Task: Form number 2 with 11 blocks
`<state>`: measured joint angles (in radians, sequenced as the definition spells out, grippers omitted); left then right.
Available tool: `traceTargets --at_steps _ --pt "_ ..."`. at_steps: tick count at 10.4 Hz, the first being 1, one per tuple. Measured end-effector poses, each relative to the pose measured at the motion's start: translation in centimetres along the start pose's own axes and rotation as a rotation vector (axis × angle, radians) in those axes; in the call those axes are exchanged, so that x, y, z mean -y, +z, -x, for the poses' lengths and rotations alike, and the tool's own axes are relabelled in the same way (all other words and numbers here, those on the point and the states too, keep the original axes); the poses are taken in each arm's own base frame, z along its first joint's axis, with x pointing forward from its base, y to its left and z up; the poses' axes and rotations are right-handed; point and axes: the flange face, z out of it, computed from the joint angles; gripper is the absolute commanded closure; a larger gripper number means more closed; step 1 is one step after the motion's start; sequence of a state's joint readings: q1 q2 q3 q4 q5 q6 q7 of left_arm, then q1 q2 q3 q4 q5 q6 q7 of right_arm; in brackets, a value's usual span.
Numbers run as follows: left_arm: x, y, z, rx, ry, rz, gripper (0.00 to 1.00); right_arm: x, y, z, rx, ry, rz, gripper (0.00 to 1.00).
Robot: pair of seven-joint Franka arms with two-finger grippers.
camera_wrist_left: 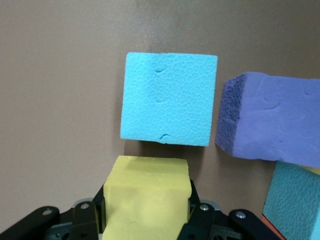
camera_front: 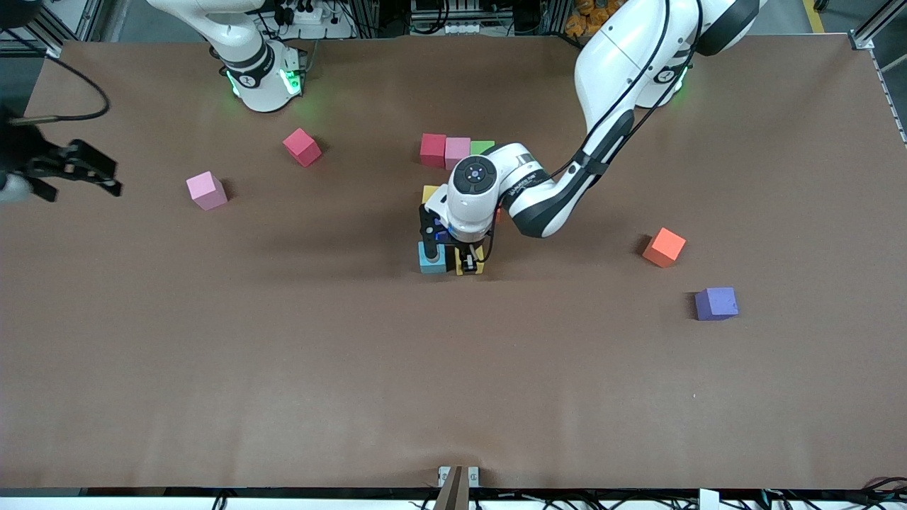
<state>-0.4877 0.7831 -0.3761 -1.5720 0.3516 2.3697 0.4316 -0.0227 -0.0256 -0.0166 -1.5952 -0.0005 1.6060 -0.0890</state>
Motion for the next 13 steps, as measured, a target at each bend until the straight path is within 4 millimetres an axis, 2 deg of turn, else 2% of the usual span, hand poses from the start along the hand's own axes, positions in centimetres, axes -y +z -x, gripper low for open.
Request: traceTargets --at_steps 2,3,6,11,13 --pt "-0.5 0.2 -0.4 0.000 0.009 0.003 0.49 -3.9 0.5 0.0 -0.004 0.062 0.002 0.00" --pt "-0.7 0.2 -0.7 -0.002 0.012 0.003 0.49 -4.5 1.2 -0.4 -0.002 0.071 0.003 0.00" --pt "-0.6 0.2 -0.8 -0.005 0.013 0.001 0.49 -4.5 2.8 -1.5 0.009 0.068 0.005 0.00" --pt "-1.1 0.4 -1.4 -0.008 0.022 0.003 0.49 -4.2 3.2 -2.2 -0.015 0.057 0.013 0.00" --pt "-1.0 0.6 -1.5 -0.010 0.021 0.004 0.45 -3.8 3.7 -2.5 -0.005 0.020 0.024 0.00"
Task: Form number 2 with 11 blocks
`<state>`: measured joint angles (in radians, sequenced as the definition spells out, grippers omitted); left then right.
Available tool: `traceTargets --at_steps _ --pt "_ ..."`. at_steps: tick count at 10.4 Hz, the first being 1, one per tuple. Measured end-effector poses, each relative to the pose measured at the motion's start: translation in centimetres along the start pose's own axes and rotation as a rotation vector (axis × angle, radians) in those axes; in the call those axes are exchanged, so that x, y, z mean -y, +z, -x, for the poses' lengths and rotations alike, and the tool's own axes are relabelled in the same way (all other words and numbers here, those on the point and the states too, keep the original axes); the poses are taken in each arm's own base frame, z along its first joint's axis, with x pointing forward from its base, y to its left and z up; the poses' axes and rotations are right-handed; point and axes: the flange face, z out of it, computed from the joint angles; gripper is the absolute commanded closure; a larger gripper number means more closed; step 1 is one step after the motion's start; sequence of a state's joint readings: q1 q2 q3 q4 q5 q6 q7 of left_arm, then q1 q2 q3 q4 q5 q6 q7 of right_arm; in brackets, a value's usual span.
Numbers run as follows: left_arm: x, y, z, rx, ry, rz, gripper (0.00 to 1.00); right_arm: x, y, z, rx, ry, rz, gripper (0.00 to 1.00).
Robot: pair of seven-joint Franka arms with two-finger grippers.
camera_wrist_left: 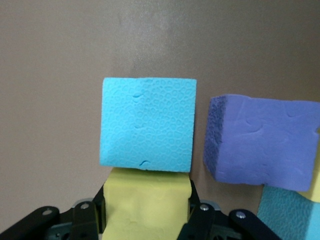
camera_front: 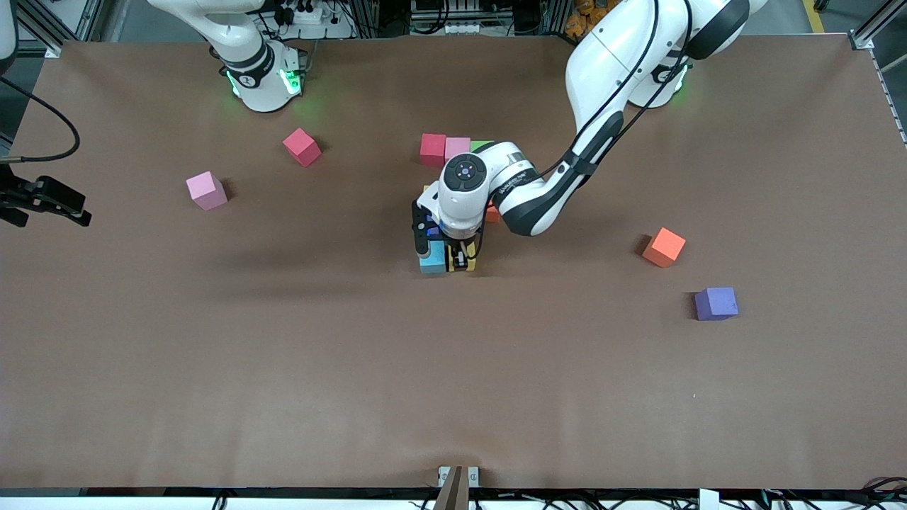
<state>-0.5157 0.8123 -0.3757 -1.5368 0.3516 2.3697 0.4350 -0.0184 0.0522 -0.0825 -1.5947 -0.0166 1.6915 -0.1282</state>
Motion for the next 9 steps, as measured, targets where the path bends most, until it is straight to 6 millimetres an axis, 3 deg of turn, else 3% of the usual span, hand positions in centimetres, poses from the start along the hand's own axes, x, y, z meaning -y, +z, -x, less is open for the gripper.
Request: traceTargets --at_steps 4,5,7,9 --pt "0.1 0.1 -0.3 -0.003 0.000 0.000 0.42 0.1 0.5 -0.2 0.008 -0.021 0.003 0.00" --pt "0.1 0.2 -0.4 -0.003 0.000 0.000 0.37 0.2 0.6 -0.3 0.011 -0.024 0.003 0.00" --pt "0.1 0.2 -0.4 -0.002 0.000 0.001 0.00 1.0 1.3 -0.6 0.023 -0.037 0.001 0.00" --pt "0.0 0.5 -0.3 0.000 0.000 0.005 0.00 1.2 1.7 -0.7 0.033 -0.046 0.000 0.00"
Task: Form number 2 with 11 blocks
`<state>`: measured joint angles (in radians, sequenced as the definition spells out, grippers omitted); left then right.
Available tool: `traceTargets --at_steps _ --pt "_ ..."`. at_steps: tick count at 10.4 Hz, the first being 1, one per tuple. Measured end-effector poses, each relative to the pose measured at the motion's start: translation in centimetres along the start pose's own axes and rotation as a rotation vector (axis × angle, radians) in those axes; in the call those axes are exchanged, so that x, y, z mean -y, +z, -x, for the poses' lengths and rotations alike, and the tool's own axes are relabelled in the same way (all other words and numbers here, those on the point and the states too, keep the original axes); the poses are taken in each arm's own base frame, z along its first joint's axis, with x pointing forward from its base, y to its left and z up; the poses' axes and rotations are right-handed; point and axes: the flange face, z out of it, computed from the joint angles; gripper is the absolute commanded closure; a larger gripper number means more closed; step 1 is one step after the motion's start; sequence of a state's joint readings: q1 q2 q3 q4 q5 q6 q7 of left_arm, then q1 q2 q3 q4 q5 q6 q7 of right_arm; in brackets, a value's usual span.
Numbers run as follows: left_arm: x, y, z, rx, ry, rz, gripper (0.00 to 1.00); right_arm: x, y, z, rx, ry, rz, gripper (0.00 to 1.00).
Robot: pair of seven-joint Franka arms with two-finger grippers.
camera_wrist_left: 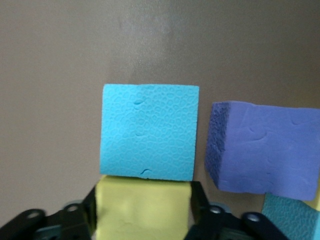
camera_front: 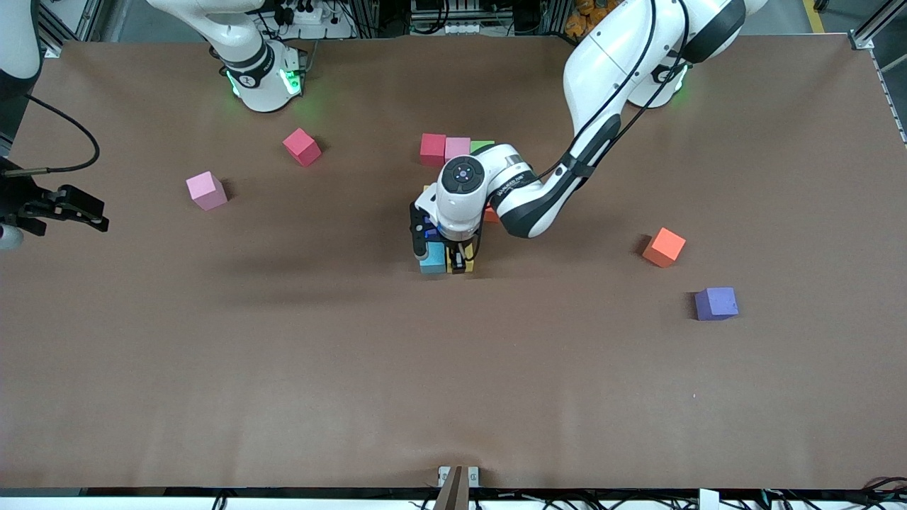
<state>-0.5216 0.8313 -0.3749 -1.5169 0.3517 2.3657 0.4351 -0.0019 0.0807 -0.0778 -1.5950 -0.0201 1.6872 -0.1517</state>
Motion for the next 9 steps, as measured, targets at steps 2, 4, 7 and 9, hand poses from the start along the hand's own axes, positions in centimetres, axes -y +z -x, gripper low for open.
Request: traceTargets --at_steps 2,4,7,9 --pt "0.1 0.3 0.1 0.003 -0.002 0.002 0.00 0.0 0.2 0.2 0.016 -0.039 -0.003 0.00" --pt "0.3 0.1 0.1 0.000 -0.004 -0.001 0.00 -0.5 0.0 0.3 0.013 -0.043 -0.002 0.00" --pt "0.6 0.0 0.4 0.012 -0.009 0.001 0.00 -1.6 -0.4 0.6 0.008 -0.029 -0.001 0.00" --pt "0.5 -0.5 0.5 0.034 -0.008 0.007 0.00 -1.6 -0.8 0.7 0.002 -0.049 0.000 0.00"
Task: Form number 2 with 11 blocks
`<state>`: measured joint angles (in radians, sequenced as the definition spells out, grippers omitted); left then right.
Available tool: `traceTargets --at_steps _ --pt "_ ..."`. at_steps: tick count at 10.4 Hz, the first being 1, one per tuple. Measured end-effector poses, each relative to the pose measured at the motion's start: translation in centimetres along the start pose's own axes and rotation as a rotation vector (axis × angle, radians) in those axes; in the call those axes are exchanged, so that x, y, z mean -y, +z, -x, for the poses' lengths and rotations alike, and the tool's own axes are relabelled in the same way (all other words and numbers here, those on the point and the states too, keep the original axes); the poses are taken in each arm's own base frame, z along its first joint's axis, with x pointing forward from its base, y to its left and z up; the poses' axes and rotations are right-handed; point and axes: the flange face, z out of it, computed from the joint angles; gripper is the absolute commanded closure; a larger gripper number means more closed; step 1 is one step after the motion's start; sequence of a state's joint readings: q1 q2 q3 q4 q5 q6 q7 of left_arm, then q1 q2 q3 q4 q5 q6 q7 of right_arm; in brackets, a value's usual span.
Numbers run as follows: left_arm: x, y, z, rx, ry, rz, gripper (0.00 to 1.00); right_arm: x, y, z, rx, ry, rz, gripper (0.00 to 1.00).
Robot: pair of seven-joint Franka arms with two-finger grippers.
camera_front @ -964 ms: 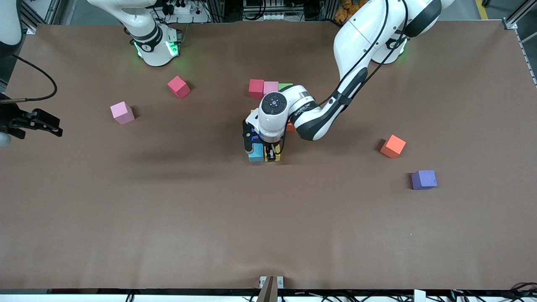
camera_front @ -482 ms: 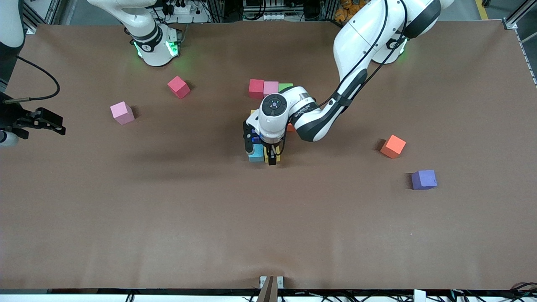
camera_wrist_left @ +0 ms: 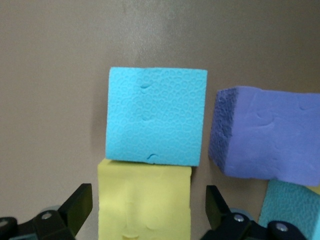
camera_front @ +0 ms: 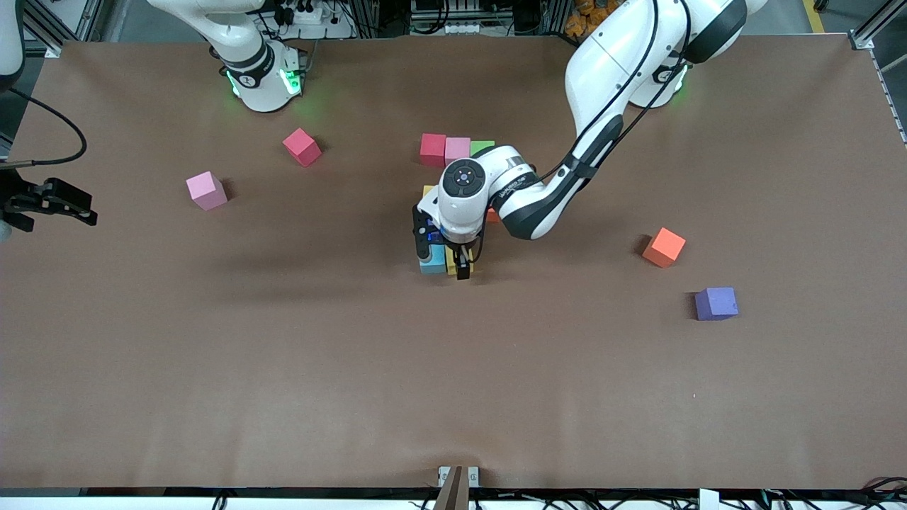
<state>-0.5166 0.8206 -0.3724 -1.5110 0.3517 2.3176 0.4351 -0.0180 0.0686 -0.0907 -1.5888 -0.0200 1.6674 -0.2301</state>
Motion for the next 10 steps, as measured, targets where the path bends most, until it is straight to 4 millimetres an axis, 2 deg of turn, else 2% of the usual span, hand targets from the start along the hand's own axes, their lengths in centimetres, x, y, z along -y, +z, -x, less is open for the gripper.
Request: traceTargets --at_steps 3,6,8,10 --pt "0.0 -1.5 0.6 0.009 0.000 0.008 0.00 -0.6 -0.3 0.4 0.002 -0.036 -0.009 0.00" --pt "0.9 -4.2 1.9 -0.012 -0.013 0.023 0.00 -0.5 -0.4 0.8 0.012 -0.042 -0.019 0.00" --pt "2.8 -6.6 3.7 0.011 -0.048 0.022 0.00 -0.4 -0.4 0.8 0.017 -0.055 -0.021 0.00" --pt "5.8 -9.0 7.0 0.059 -0.124 0.020 0.00 -0.6 -0.4 1.0 0.022 -0.083 -0.023 0.00"
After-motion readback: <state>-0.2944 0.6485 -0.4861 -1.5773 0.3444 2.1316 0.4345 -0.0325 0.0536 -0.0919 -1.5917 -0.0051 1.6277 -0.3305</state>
